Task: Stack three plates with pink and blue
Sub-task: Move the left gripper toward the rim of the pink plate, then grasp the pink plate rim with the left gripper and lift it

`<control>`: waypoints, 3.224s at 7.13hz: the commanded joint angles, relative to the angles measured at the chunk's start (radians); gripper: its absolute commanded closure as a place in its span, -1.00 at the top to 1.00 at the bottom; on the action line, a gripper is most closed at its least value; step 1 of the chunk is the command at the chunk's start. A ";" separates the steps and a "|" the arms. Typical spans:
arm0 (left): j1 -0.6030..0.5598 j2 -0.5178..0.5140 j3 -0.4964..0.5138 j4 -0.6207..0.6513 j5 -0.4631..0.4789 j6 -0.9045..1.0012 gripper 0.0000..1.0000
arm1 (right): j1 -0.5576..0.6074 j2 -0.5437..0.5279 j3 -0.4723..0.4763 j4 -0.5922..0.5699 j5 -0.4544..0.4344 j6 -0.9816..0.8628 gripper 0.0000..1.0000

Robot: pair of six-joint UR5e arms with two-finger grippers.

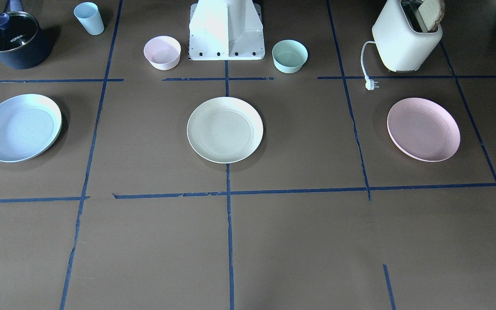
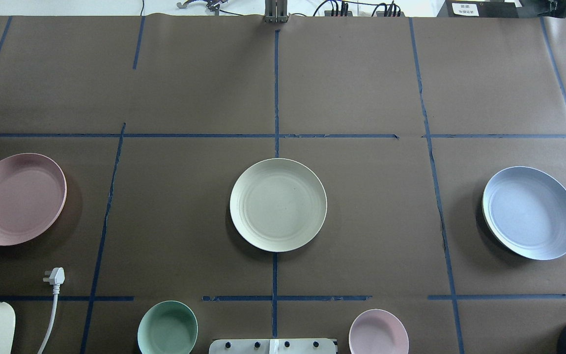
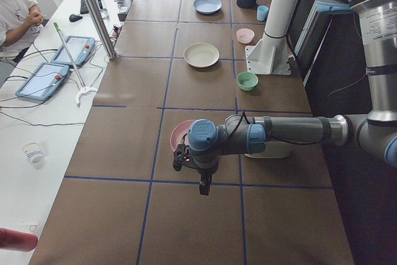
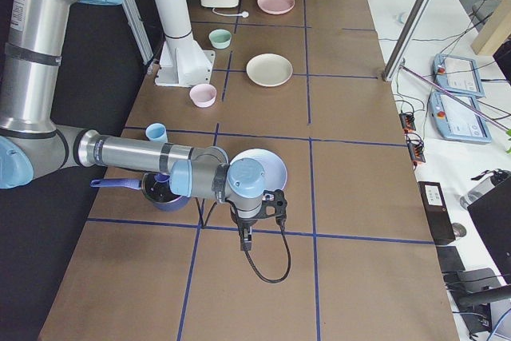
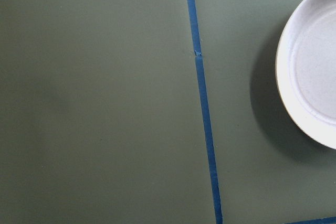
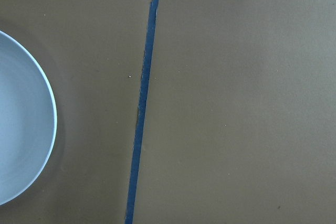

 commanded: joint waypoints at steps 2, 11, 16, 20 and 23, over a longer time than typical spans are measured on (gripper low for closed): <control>0.000 0.002 -0.008 -0.002 -0.003 0.000 1.00 | -0.003 0.002 0.000 0.001 0.005 0.001 1.00; 0.282 -0.095 0.163 -0.587 -0.002 -0.660 1.00 | -0.006 0.006 0.000 0.002 0.025 -0.002 1.00; 0.526 -0.104 0.287 -0.884 0.204 -1.011 0.50 | -0.009 0.005 -0.005 0.002 0.023 -0.003 1.00; 0.538 -0.104 0.299 -0.885 0.192 -1.003 0.12 | -0.009 0.005 -0.012 0.002 0.022 -0.008 1.00; 0.538 -0.101 0.299 -0.885 0.189 -1.005 -0.38 | -0.009 0.003 -0.012 0.002 0.018 -0.008 1.00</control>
